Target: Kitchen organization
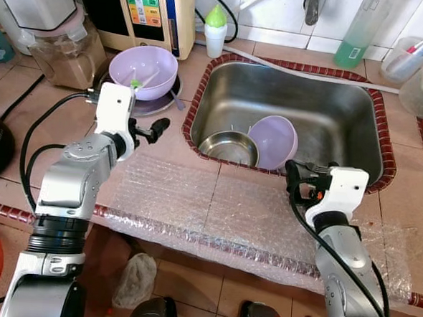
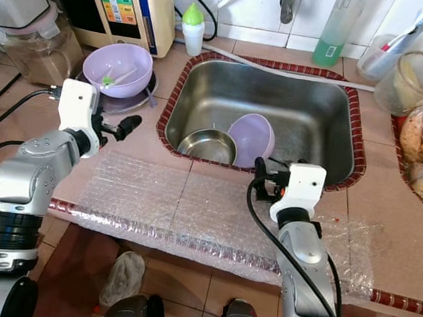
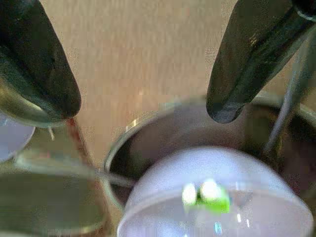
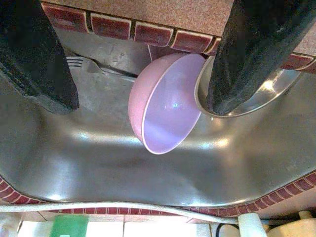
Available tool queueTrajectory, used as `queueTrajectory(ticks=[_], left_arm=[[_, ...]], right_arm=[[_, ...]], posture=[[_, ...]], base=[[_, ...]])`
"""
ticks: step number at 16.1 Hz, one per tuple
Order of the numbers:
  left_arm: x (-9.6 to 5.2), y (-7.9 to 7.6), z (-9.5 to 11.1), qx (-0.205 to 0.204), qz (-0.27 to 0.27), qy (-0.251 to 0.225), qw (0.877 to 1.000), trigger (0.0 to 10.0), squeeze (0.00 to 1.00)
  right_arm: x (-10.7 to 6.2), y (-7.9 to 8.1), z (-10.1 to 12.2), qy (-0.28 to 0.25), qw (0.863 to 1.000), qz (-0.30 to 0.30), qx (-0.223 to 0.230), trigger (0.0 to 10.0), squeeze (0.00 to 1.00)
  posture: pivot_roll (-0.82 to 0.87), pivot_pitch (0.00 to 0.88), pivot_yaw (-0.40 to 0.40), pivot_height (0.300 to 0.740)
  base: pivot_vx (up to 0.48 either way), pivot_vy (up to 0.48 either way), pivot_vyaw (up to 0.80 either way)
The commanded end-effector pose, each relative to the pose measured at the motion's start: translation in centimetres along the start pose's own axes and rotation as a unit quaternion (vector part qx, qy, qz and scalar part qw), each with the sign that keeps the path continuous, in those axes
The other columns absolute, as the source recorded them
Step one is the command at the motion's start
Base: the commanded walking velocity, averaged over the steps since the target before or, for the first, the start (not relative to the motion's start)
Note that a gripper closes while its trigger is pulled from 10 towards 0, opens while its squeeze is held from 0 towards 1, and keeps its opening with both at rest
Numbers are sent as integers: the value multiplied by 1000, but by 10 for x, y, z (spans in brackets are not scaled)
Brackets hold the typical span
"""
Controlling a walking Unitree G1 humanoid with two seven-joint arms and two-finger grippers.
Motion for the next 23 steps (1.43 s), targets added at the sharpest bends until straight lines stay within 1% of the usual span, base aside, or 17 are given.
queueTrajectory(ticks=[1, 4, 5, 6, 7, 9, 10, 13, 16, 20, 23], left_arm=[[4, 1, 16, 9, 7, -27, 1000, 10000, 0], [8, -3, 27, 9, 5, -41, 999, 10000, 0], [10, -3, 27, 9, 4, -40, 999, 10000, 0], [13, -3, 23, 8, 6, -34, 999, 10000, 0], [18, -1, 14, 5, 9, -18, 1000, 10000, 0], [22, -2, 7, 4, 9, -8, 1000, 10000, 0], [26, 1, 2, 3, 15, -3, 1000, 10000, 0], [33, 9, -2, -1, 31, -7, 1000, 10000, 0], [41, 14, 0, -7, 42, -17, 999, 10000, 0], [42, 12, -6, -3, 32, 5, 999, 10000, 0], [35, 12, -10, -15, 26, 16, 999, 10000, 0]], right_arm=[[-4, 3, -27, 51, 999, 1, 4, 10000, 0], [-8, -1, -29, 53, 999, -3, 0, 10000, 0], [-8, -3, -30, 54, 999, -5, -1, 10000, 0], [-9, -3, -30, 54, 999, -6, -2, 10000, 0], [-10, -3, -30, 54, 999, -7, -2, 10000, 0], [-9, -4, -30, 53, 999, -9, -3, 10000, 0], [-9, -5, -29, 53, 999, -10, -4, 10000, 0], [-11, -5, -30, 54, 998, -11, -4, 10000, 0], [-11, -5, -31, 56, 998, -10, -4, 10000, 0], [-11, -6, -32, 56, 998, -12, -5, 10000, 0], [-12, -6, -33, 58, 998, -12, -5, 10000, 0]], posture=[[-104, 139, 73, 740], [-119, 143, 77, 740], [-119, 143, 77, 740], [-119, 143, 77, 740], [-119, 143, 77, 740], [-140, 142, 81, 740], [-142, 142, 81, 740], [-145, 143, 79, 740], [-149, 144, 78, 740], [-153, 141, 82, 740], [-145, 140, 86, 740]], base=[[0, 0, 0], [0, 0, 0], [0, 0, 0], [0, 0, 0], [0, 0, 0], [0, 0, 0], [0, 0, 0], [0, 0, 0], [0, 0, 0], [0, 0, 0], [0, 0, 0]])
Point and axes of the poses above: a point about 5 cm out from each wrist's last joint towards the gripper, its own x axis pointing out of the wrist towards the gripper, its own z axis along the axis of the wrist's last joint, y = z × x, the point moved 6 cm from there along x, pointing out of the wrist towards the gripper, and after that the axes turned 8 degrees about -x, right-handed, at the moved point
